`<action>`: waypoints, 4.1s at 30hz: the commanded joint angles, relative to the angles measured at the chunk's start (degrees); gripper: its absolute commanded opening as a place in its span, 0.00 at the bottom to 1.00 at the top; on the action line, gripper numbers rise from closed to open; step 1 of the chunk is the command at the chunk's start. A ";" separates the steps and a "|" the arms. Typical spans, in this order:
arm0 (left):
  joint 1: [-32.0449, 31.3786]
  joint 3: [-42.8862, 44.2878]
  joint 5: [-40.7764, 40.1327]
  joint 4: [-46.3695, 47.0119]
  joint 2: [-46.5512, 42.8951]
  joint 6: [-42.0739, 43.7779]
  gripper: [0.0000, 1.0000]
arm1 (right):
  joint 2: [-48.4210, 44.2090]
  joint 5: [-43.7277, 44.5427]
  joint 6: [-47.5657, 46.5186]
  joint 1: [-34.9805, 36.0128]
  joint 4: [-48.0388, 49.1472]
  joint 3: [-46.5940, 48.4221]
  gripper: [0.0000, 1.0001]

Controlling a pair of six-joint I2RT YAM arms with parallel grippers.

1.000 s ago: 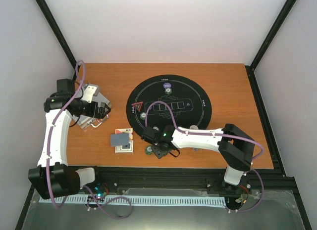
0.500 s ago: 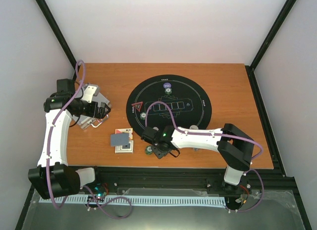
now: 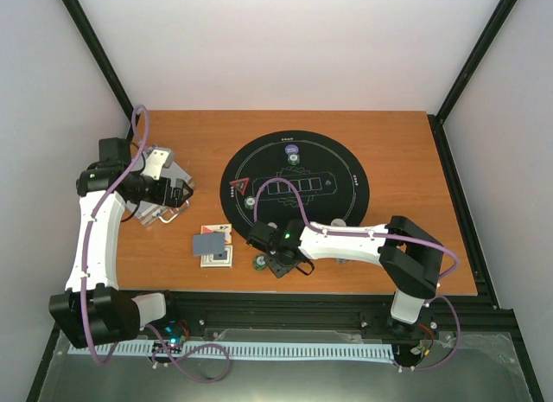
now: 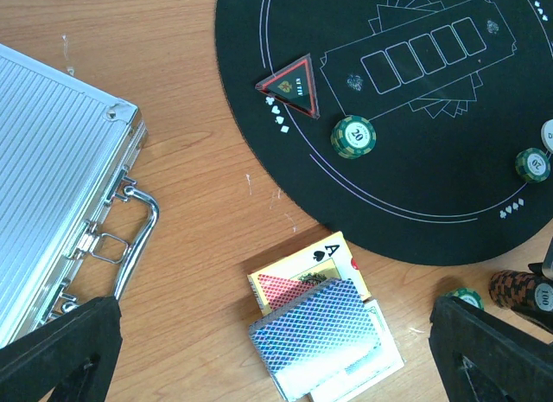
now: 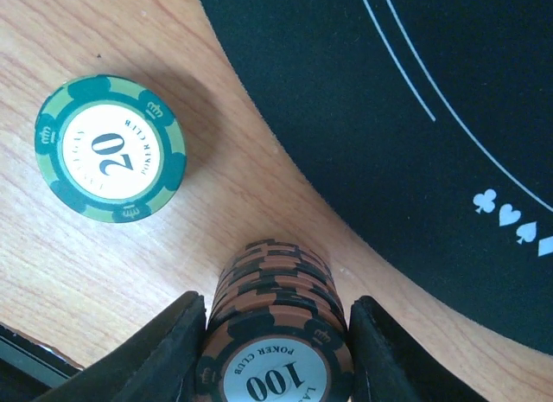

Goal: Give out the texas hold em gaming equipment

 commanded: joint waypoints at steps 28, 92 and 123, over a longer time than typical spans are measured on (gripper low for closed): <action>0.34 1.96 0.87 -1.15 -0.75 0.66 1.00 | 7.13 2.15 -8.88 -9.63 -4.84 21.16 0.25; 0.47 2.18 2.87 -0.47 -0.60 0.00 1.00 | 0.52 1.54 -3.69 -8.63 -2.50 12.42 0.78; 0.45 1.96 2.87 -0.81 -1.60 0.15 1.00 | 3.09 -1.33 4.35 -1.22 5.04 -1.53 0.59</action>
